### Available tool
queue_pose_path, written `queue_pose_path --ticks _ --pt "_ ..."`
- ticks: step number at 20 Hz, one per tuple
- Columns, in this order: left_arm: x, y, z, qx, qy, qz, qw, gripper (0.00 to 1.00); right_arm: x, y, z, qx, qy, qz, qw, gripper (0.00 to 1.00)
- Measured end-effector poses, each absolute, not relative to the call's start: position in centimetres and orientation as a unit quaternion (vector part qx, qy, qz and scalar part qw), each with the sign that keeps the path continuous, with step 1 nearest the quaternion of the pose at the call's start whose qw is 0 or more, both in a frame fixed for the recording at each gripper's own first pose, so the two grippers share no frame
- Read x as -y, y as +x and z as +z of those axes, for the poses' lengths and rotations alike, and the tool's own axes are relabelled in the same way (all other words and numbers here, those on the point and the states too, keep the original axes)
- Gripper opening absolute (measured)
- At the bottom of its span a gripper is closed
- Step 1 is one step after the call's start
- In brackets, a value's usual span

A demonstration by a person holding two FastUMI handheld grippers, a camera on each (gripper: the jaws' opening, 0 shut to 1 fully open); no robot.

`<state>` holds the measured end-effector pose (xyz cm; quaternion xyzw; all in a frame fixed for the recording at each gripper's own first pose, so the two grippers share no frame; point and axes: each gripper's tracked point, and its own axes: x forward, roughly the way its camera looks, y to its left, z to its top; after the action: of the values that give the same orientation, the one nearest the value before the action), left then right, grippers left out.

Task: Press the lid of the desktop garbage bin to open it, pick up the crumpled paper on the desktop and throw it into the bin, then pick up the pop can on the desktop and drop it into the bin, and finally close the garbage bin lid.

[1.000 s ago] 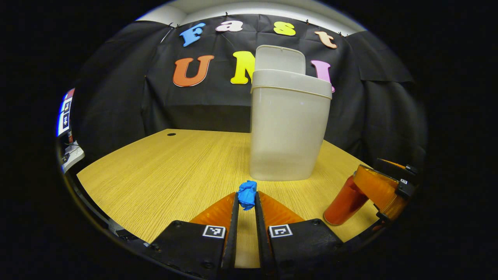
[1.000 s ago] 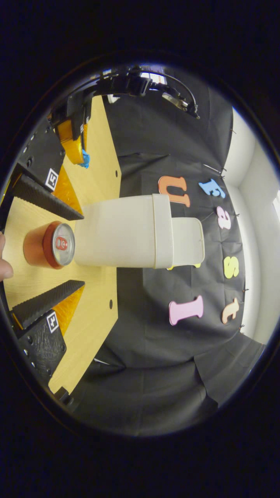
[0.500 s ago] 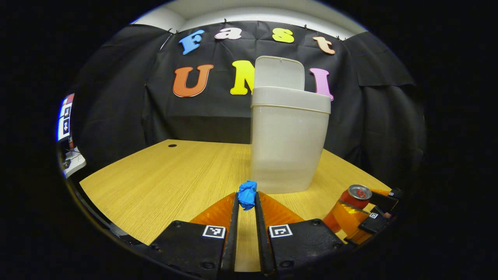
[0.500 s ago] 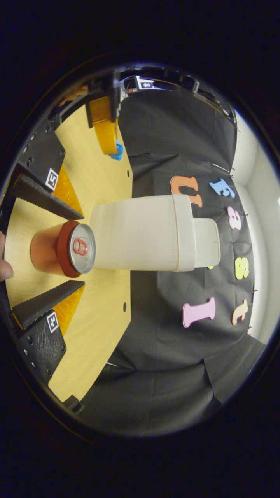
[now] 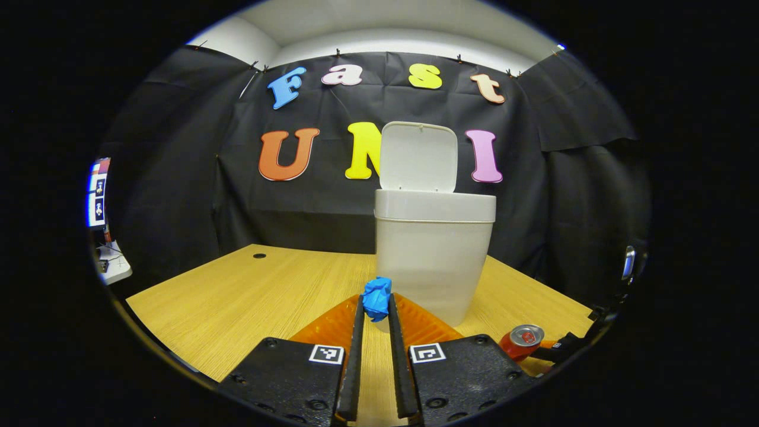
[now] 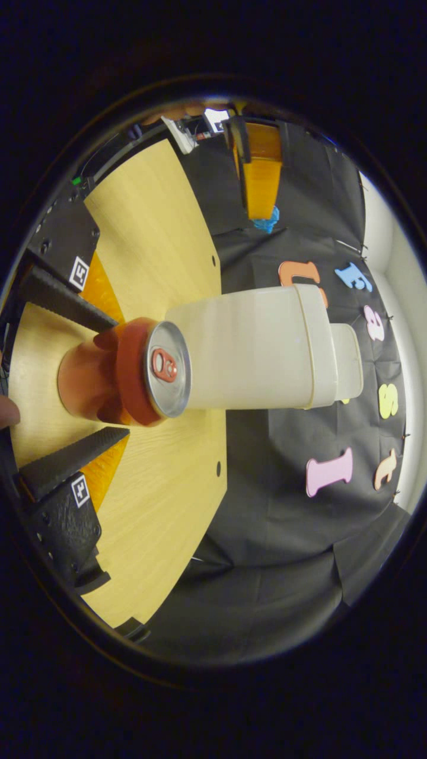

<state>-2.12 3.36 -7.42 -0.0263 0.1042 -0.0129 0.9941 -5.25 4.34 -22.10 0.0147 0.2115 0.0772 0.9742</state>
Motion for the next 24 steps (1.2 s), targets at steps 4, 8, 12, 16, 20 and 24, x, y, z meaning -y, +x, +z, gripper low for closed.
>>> queue_pose_path --ticks 4,8,12,16,20,24 --pt "-3.6 -1.0 -4.7 -0.078 -0.02 -0.008 0.997 0.26 -4.2 -5.3 -22.6 -0.221 0.016 0.08 0.972 0.93" --pt "-3.4 0.7 -2.0 -0.056 -0.005 -0.008 0.998 0.27 -4.1 -5.2 -22.5 -0.226 0.006 0.082 0.971 0.84" --pt "-3.0 2.5 0.5 -0.03 -0.006 -0.006 1.0 0.26 -3.7 -5.1 -21.2 -0.222 0.012 0.094 0.97 0.81" --pt "-1.5 4.8 2.2 -0.027 0.002 -0.023 0.999 0.27 -2.5 -4.2 -19.0 -0.203 0.021 0.094 0.974 0.81" --pt "-0.6 7.4 4.8 -0.004 0.01 -0.033 0.999 0.27 -0.5 -3.3 -17.9 -0.192 0.033 0.078 0.978 0.82" --pt "1.3 10.4 5.5 -0.011 -0.014 -0.055 0.998 0.28 1.0 -2.5 -17.1 -0.186 0.046 0.068 0.979 0.81"
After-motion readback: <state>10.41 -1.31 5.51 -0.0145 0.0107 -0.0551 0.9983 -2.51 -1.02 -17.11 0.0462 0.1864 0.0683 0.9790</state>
